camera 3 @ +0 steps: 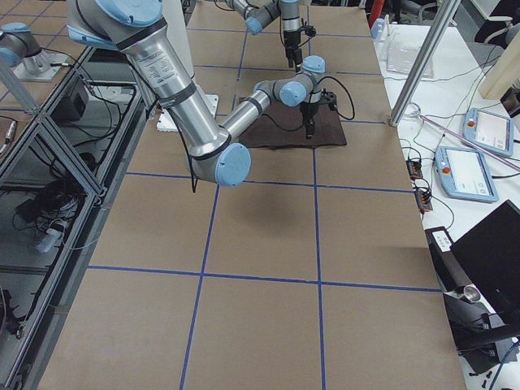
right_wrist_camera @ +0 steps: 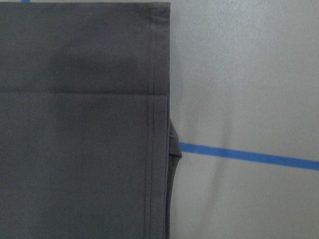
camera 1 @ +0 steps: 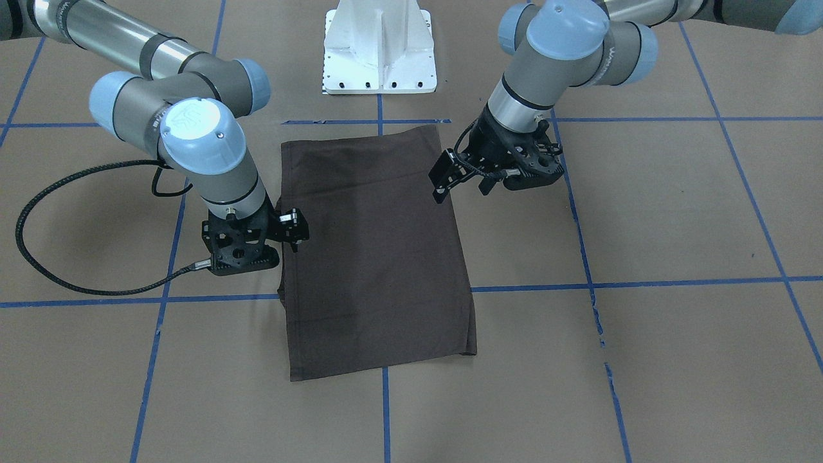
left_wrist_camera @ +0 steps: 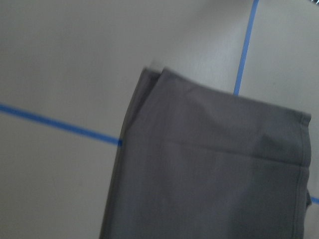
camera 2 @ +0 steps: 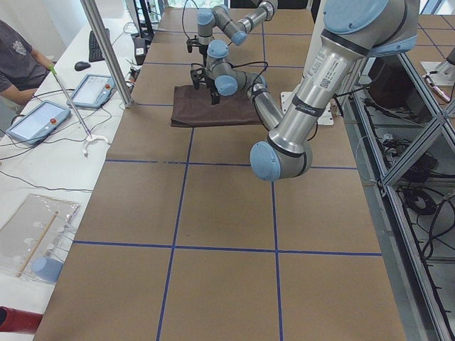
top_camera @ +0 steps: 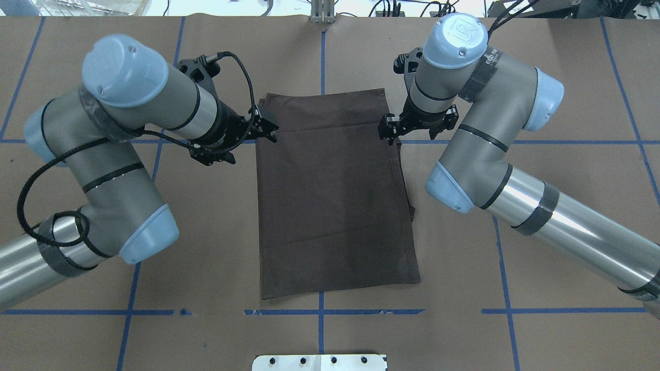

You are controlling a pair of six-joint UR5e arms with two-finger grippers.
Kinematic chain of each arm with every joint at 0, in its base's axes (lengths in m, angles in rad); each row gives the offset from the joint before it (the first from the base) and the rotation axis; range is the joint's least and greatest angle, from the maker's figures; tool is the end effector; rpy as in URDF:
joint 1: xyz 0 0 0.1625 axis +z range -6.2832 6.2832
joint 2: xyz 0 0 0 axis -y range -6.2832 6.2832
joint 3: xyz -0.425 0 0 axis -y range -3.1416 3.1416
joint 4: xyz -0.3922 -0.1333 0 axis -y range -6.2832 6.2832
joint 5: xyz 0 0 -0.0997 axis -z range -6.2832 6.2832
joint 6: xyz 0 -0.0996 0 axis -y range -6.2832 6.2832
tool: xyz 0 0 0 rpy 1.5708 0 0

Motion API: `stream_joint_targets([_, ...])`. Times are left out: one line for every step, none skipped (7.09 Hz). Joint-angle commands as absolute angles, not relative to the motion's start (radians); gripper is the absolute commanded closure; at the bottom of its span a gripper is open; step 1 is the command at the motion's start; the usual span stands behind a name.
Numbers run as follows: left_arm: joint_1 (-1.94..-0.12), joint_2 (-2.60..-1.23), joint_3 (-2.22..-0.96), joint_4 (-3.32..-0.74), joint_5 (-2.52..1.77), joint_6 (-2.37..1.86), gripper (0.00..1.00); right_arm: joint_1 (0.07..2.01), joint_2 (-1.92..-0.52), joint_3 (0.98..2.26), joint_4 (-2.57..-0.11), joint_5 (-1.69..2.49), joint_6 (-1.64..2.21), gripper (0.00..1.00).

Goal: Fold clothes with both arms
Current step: 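Move both grippers down to the shirt's edge nearest the robot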

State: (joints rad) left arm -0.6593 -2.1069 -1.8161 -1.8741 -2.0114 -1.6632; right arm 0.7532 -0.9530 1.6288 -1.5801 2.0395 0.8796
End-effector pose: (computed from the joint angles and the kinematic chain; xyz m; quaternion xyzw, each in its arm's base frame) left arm 0.4358 -0.4526 0.2056 -0.0388 0.5359 -0.2019 0.8189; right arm -0.4397 -0.5333 0.2718 0.0457 -0.3838 -0.0474 0.9211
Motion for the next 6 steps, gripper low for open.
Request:
stream_joint_targets([-0.501, -2.033, -1.855, -1.953, -1.889, -1.932, 0.00, 0.707, -1.032, 1.791, -1.578, 2.063, 1.007, 0.00])
stream_joint_targets([-0.400, -2.008, -1.852, -1.948, -1.777, -2.000, 0.00, 0.689, -1.032, 1.808, -1.577, 2.063, 1.049, 0.00])
stream_joint_targets([-0.346, -2.003, -1.850, -1.931, -1.748, -2.031, 0.01, 0.678, -1.031, 1.818, -1.577, 2.065, 1.057, 0.00])
stream_joint_targets([-0.322, -2.011, -1.855, -1.858, -1.735, -2.034, 0.02, 0.669, -1.029, 1.816, -1.577, 2.062, 1.083, 0.00])
stream_joint_targets([-0.299, -2.008, -1.855, -1.824, -1.721, -2.069, 0.04, 0.669, -1.029, 1.818, -1.577, 2.063, 1.085, 0.00])
stream_joint_targets([-0.292, -2.008, -1.855, -1.822, -1.720, -2.083, 0.04, 0.669, -1.029, 1.815, -1.577, 2.062, 1.085, 0.00])
